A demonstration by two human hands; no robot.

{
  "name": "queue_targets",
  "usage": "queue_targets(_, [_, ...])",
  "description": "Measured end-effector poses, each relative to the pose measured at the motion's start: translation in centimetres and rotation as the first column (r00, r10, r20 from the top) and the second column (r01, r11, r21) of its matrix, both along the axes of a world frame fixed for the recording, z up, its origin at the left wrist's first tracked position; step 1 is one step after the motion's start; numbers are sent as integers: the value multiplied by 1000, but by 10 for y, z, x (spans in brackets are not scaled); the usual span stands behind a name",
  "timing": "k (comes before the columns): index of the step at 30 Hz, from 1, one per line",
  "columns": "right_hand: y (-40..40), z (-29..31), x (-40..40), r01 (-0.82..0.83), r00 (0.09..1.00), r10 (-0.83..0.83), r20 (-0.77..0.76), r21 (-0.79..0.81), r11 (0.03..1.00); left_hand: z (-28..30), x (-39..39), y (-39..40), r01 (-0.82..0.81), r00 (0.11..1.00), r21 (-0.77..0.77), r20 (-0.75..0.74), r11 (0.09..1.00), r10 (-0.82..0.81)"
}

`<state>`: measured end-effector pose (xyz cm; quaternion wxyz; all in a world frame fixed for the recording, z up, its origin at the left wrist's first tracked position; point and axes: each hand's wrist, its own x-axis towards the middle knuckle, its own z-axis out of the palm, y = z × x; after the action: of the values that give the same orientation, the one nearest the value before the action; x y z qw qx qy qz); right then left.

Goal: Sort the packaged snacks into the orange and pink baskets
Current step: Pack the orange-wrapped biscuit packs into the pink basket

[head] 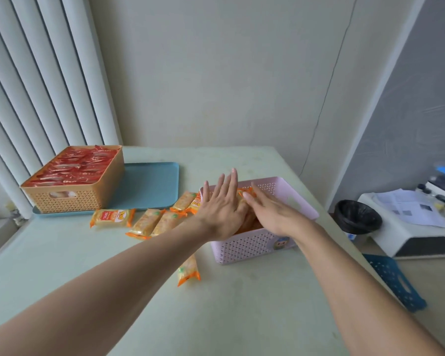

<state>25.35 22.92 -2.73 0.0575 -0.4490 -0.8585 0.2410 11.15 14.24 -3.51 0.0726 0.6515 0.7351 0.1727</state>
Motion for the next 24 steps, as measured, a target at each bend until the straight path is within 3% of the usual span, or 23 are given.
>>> queue_targets(2, [-3, -2, -12, -36, 989, 34, 145, 16, 999, -4, -3, 1, -104, 994, -29, -27, 994, 103])
queue_targets(5, [-3, 1, -21, -77, 949, 69, 307, 15, 997, 1, -3, 0, -99, 987, -20, 125, 995, 101])
queue_targets(8, [9, 21, -15, -90, 966, 112, 231, -103, 991, 18, -17, -13, -96, 908, 95, 417, 991, 49])
queue_targets(10, [14, 44, -13, -81, 980, 80, 185, -1, 997, 25, -46, -28, -182, 867, 219, 496, 959, 51])
queue_targets(12, [7, 66, -24, -95, 992, 77, 95, 201, 975, 19, -90, -45, -328, 880, 179, 416, 928, 231])
queue_targets(14, [-14, 78, -50, -183, 983, 174, 55, 323, 929, 5, -133, -65, -489, 853, 4, 209, 872, 477])
queue_targets(16, [-32, 76, -85, -360, 930, 300, 211, 370, 856, -11, -164, -85, -574, 810, -61, 101, 817, 577])
queue_targets(20, [-36, 45, -170, -532, 706, 268, 655, 241, 812, -33, -202, -118, -530, 843, -61, 68, 846, 534])
queue_targets(24, [-25, 10, -220, -487, 453, 166, 876, 87, 869, -45, -218, -128, -450, 890, -136, -153, 883, 430])
